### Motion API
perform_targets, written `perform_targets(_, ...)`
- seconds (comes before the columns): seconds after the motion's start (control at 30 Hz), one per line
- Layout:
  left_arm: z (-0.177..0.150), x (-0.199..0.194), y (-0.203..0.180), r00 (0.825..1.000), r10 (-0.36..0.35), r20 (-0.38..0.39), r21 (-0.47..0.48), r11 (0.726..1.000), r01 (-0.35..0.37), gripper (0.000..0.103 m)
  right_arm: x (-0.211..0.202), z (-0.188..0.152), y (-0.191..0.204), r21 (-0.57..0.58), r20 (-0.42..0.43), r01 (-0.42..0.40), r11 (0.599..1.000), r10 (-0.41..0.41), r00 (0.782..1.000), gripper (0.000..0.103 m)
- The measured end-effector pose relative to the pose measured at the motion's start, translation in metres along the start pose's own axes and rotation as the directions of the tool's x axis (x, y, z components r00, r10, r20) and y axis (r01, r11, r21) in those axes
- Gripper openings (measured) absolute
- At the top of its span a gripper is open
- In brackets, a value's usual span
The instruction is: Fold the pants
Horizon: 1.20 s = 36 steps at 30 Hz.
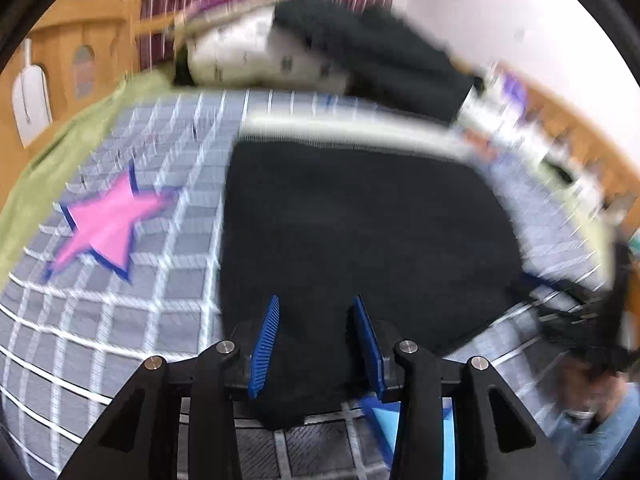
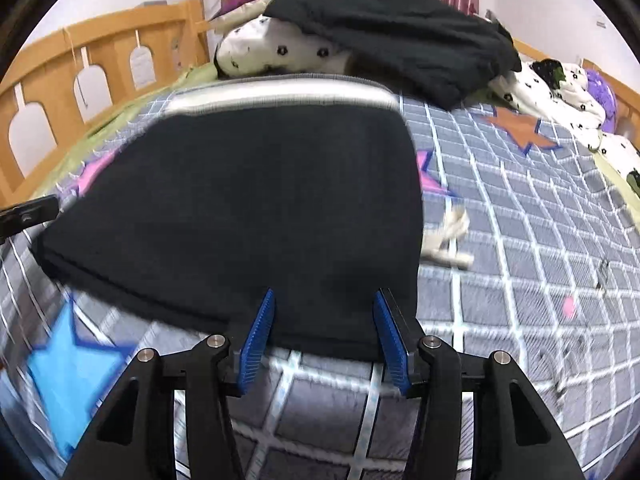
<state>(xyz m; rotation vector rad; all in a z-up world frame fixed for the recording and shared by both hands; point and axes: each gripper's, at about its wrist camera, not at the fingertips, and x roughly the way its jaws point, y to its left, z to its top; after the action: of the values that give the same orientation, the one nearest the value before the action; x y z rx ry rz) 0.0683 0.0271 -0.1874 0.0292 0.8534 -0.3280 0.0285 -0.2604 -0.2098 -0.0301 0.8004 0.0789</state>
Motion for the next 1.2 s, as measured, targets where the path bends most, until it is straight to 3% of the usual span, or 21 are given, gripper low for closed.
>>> perform_targets(0.07,-0.014,0.0,-0.012,0.996,0.041,0.08,0.06,0.997,-0.046,0.041,-0.006,-0.003,0.0,-0.024,0.0,-0.004,1.0,0.004,1.0,0.05)
perform_targets(0.23,-0.003,-0.007,-0.007,0.999,0.02,0.038,0.017,1.0,-0.021,0.046,-0.017,0.011,-0.016,0.004,-0.007,-0.069,0.998,0.069,0.998,0.05)
perform_targets(0.43,0.013,-0.003,-0.004,0.999,0.04,0.019,-0.017,0.999,-0.04,0.048,-0.007,0.039,-0.028,0.082,0.024,-0.043,0.996,0.041,0.999,0.053)
perform_targets(0.67,0.055,-0.001,-0.003,0.996,0.058,0.071,-0.007,0.998,-0.057,0.048,-0.003,0.08,-0.025,0.02,0.104,0.017,1.0,-0.019,0.994,0.053)
perform_targets(0.8,0.087,0.01,-0.001,0.994,0.066,0.087,-0.004,0.998,-0.066,0.048,0.01,0.112,-0.028,0.002,0.097,0.01,1.0,-0.01,0.995,0.053)
perform_targets(0.97,0.141,0.043,-0.004,0.995,0.056,0.081,0.001,0.998,-0.057,0.048,0.033,0.154,-0.033,0.004,0.118,0.022,1.0,-0.023,0.993,0.053)
perform_targets(1.07,0.161,0.073,-0.004,0.996,0.045,0.081,0.001,0.999,-0.045,0.05,0.054,0.171,-0.032,-0.002,0.116,-0.016,1.0,0.016,0.993,0.053)
perform_targets(1.13,0.164,0.102,-0.002,0.996,0.079,0.048,0.001,0.997,-0.079,0.052,0.082,0.173,-0.03,-0.027,0.078,-0.013,1.0,0.015,0.997,0.053)
perform_targets(1.2,0.157,0.132,0.001,0.995,0.102,-0.01,-0.001,0.995,-0.102,0.053,0.114,0.166,-0.027,-0.045,0.017,0.036,0.998,-0.035,0.999,0.052)
